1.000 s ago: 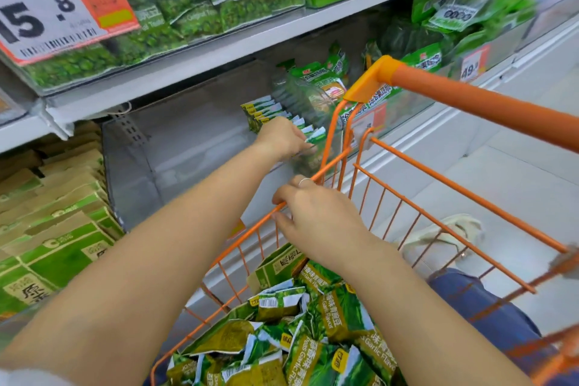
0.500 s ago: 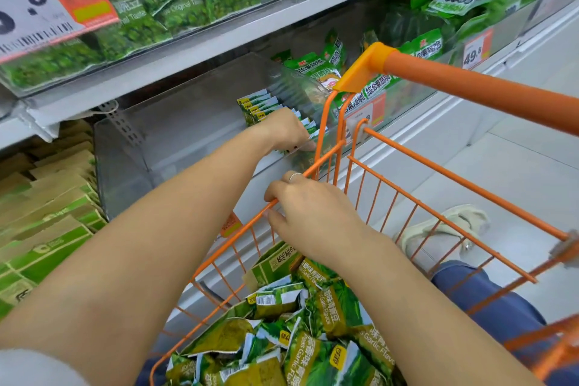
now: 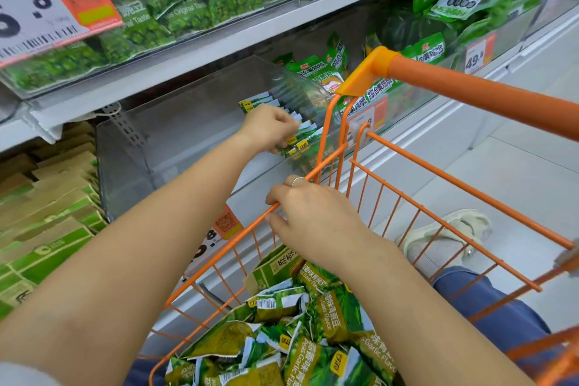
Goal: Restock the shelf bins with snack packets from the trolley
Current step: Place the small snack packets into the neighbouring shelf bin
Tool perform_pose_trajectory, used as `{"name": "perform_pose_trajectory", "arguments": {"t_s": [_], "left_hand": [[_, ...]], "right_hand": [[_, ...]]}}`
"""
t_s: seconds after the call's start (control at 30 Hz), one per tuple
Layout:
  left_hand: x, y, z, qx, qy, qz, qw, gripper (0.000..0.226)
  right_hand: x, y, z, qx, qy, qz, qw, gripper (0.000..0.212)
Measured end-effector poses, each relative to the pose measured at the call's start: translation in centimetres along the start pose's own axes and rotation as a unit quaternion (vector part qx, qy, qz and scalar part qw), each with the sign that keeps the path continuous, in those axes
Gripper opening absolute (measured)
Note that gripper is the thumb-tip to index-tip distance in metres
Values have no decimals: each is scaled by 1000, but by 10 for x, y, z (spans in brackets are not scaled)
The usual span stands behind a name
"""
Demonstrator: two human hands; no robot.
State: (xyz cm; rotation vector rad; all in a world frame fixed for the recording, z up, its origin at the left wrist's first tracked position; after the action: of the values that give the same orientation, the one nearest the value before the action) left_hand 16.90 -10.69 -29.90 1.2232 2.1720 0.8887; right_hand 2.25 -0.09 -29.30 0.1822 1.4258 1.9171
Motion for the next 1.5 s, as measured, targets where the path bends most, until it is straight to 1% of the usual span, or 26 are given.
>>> {"name": "perform_pose_trajectory", "arguments": {"t_s": [0.03,0.13,0.2,0.27,0.4,0.53,0.6,0.7,0.73,0.8,0.87,0.93,1.0,1.13,1.2,1.27,1.3,1.33,1.37,1.4,1.43,1.5], "left_hand": [[1,2,3,-18,1,-3,1000,16],[5,-9,8,-68,9,51,996,6],[7,-14,8,-92,15,66,993,10],[8,-15,9,-88,24,58,994,11],[5,-5,8,6,37,-10,999,6],[5,-2,-2,-2,0,-18,1000,6],[7,-6,-5,-2,-1,5,1000,3],[10,-10,-5,12,32,51,998,24],[10,-11,-6,5,34,64,997,29],[10,-12,-9,-29,14,87,996,24],[11,-13,-12,-51,2,91,995,15],[8,-16,-13,-72,0,80,994,11],[3,-21,-13,-113,-7,63,992,19],[-7,-25,-12,-171,-32,17,985,27],[-7,-23,-11,-190,-42,24,981,28],[-6,-15,-10,-147,-45,16,988,32],[-6,-7,-9,-106,-37,-19,994,38],[-7,4,-6,-66,-24,-71,995,40],[-9,13,-1,-45,-17,-120,992,35],[-10,19,5,-42,-10,-144,989,27],[-9,19,9,-45,-1,-136,990,22],[-7,11,16,-35,19,-92,995,20]], "right_hand": [[0,0,0,0,0,1,1000,31],[0,0,0,0,0,3,1000,32],[0,0,-1,-1,-1,6,1000,32],[0,0,-1,-3,-2,6,1000,33],[1,-1,-1,-3,-1,8,1000,32],[0,-1,-1,-4,-3,10,1000,32],[1,0,-1,-4,-1,11,1000,32],[1,0,0,-6,0,14,1000,33],[2,1,0,-8,0,14,1000,33],[1,1,0,-10,-1,14,1000,33],[1,1,0,-11,-1,14,1000,33],[1,1,0,-12,-1,16,1000,33],[1,0,0,-12,-1,17,1000,32],[1,-1,-1,-12,-1,16,1000,32],[1,-1,0,-12,0,14,1000,33],[1,0,0,-11,1,17,1000,33],[2,0,0,-10,0,18,1000,33],[2,0,0,-9,-1,19,1000,33],[2,1,0,-8,-2,20,1000,33],[2,1,0,-7,-2,20,1000,32],[2,0,0,-8,-2,20,1000,32],[1,0,1,-6,-3,22,1000,32]]}}
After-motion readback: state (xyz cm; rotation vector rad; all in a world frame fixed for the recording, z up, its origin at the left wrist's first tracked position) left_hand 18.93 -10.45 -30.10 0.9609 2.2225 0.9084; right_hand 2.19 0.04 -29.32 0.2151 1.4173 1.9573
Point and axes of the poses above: each hand's wrist, its own x-axis away from the middle knuckle, its own y-axis out of the back of the hand, z = x × y, the point moved 6 cm from there along -x, towards the middle knuckle, and after that the axes turned 12 degrees about -z, right-handed, at the moved point
